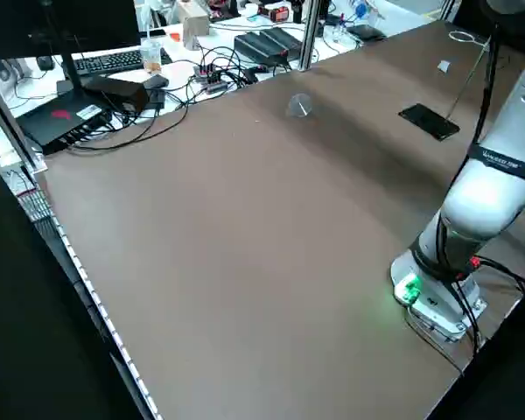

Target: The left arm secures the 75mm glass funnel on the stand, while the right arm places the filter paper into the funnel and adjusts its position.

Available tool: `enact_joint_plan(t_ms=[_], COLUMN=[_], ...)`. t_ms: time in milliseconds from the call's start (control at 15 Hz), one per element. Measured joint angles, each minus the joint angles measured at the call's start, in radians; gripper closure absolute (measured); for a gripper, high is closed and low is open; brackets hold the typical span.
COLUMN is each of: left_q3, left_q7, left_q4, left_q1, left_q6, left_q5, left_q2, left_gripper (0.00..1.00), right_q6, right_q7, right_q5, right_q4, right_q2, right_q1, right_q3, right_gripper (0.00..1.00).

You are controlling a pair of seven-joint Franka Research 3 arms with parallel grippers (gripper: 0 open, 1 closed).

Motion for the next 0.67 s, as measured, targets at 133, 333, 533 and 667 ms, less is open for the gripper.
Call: enact_joint_plan(t_ms=[133,333,533,667], left_q3=[-0.001,-0.001,0.004,0.007], left_q7=[0.0,0.0,0.0,-0.004], left_q4=[0.0,0.0,-0.006,-0.014], left_q1=[-0.002,-0.003,0.004,0.03], left_q6=[0.003,0.003,0.009,0.061], left_q5=[-0.001,-0.011,-0.063,-0.102], left_q2=[0.003,0.004,0.041,0.093], left_gripper=[0.0,0.0,0.0,0.0], right_q6=[0.0,0.0,0.0,0.002], right_q7=[0.0,0.0,0.0,0.0], right_q5=[0.0,0.0,0.0,0.0], right_q4=[0.0,0.0,0.0,0.0], right_q2=[0.0,0.0,0.0,0.0], right_q1=[0.0,0.0,0.0,0.0], right_q3=[0.0,0.0,0.0,0.0], right_gripper=[0.0,0.0,0.0,0.0])
